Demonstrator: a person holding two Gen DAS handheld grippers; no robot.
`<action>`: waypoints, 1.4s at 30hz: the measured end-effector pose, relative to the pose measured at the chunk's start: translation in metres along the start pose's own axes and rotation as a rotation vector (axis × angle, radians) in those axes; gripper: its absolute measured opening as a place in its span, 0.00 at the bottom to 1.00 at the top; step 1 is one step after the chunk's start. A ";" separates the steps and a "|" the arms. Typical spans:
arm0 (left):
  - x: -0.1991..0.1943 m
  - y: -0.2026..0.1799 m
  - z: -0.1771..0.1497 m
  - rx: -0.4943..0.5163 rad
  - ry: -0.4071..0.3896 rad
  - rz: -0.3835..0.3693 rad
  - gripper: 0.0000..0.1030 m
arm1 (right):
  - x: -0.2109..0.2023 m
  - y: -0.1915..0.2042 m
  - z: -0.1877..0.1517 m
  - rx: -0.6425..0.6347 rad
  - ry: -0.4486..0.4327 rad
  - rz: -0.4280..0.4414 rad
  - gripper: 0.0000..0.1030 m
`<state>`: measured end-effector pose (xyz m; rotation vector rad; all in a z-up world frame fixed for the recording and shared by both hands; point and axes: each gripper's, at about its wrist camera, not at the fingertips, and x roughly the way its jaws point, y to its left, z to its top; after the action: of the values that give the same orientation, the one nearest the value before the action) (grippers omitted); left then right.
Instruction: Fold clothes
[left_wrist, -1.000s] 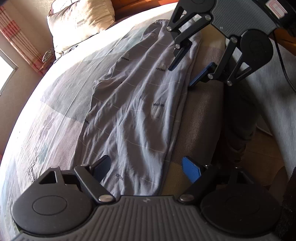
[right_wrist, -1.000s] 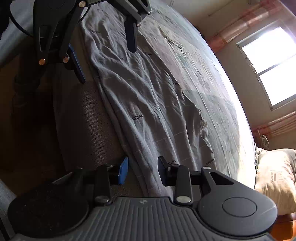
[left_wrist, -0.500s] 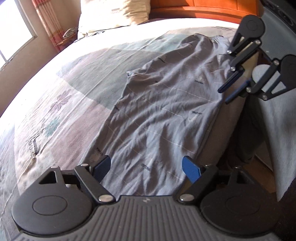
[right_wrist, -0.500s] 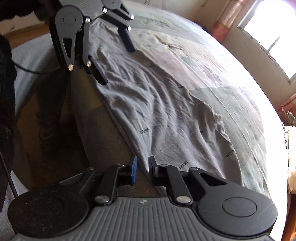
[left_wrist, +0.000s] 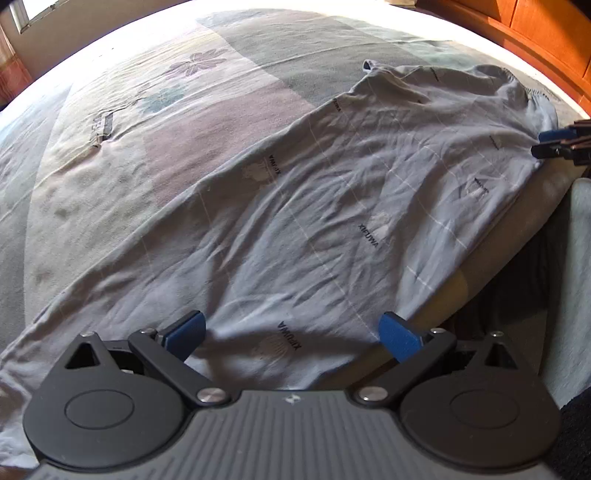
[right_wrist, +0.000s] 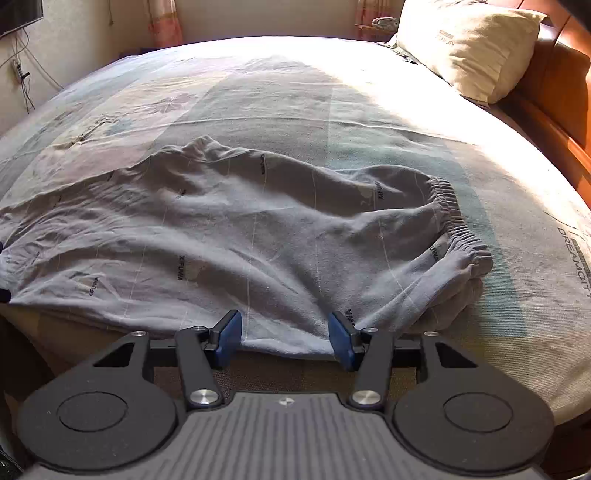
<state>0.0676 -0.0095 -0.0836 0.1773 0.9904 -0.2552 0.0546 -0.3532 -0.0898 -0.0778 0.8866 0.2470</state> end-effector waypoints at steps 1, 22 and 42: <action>-0.002 0.002 0.004 -0.004 -0.011 0.002 0.97 | 0.000 0.004 0.007 0.006 -0.025 0.013 0.59; -0.041 0.130 -0.047 -0.212 -0.016 0.077 0.97 | 0.047 0.070 0.023 0.104 -0.074 0.108 0.89; -0.085 0.204 -0.055 -0.211 -0.073 0.099 0.99 | 0.040 0.087 0.034 0.149 -0.039 0.070 0.94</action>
<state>0.0385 0.2107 -0.0353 0.0248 0.9265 -0.0650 0.0836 -0.2560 -0.0966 0.0961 0.8670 0.2465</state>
